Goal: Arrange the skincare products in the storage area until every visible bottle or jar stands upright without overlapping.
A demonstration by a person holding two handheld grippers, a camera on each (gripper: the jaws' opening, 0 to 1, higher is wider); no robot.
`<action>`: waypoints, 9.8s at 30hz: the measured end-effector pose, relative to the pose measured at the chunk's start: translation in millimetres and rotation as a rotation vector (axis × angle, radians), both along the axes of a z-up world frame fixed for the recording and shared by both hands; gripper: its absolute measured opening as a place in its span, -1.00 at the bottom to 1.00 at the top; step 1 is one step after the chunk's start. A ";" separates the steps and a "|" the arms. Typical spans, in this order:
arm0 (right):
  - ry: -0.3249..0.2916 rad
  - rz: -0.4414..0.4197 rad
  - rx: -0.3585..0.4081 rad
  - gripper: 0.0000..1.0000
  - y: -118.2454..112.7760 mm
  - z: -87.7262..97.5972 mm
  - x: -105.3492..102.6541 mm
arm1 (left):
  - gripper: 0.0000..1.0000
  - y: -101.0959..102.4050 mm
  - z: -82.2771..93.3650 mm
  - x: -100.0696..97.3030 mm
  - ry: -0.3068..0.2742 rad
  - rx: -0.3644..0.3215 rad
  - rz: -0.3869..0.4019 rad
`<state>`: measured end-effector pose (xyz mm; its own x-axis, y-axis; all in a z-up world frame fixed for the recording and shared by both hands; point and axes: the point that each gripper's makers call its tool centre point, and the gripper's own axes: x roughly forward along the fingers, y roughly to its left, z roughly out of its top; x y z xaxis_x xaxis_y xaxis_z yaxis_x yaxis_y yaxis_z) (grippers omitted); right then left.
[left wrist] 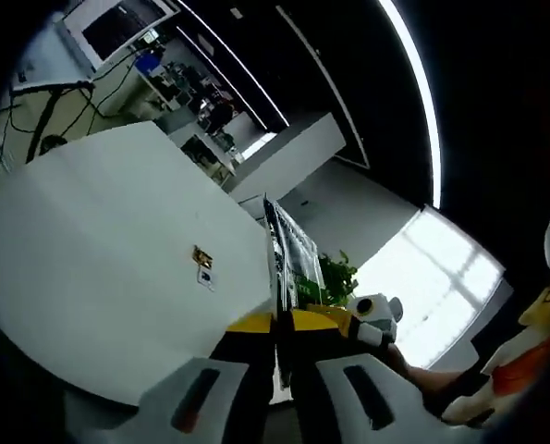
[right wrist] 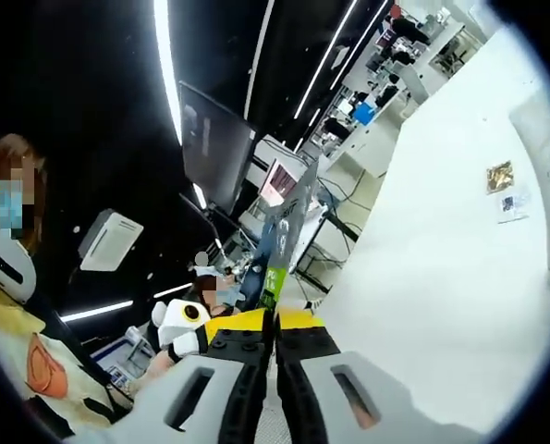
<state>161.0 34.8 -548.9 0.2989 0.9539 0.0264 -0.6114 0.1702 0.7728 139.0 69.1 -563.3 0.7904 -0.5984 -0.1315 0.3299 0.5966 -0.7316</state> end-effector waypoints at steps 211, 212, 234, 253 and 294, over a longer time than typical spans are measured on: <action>-0.247 -0.356 -0.677 0.99 -189.8 -89.7 11.6 | 0.64 -8.8 -80.5 41.6 0.007 0.661 -0.165; -0.248 -0.353 -0.677 0.99 -189.3 -89.7 11.4 | 0.66 -6.4 -80.2 41.4 0.011 0.661 -0.160; -0.253 -0.333 -0.691 0.99 -185.9 -92.8 9.8 | 0.98 19.3 -67.9 25.2 -0.028 0.644 -0.117; -0.242 -0.345 -0.692 0.99 -188.2 -94.1 10.8 | 0.98 13.0 -77.9 31.8 0.025 0.660 -0.146; -0.188 -0.324 -0.762 0.99 -191.4 -109.2 11.4 | 0.87 -55.0 -128.0 170.7 0.085 0.769 -0.163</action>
<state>172.4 -156.6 -658.1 0.6157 0.5990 -0.5120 -0.5490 0.7921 0.2666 309.8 14.1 -691.2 0.6690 -0.4226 -0.6115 0.4180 0.8941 -0.1606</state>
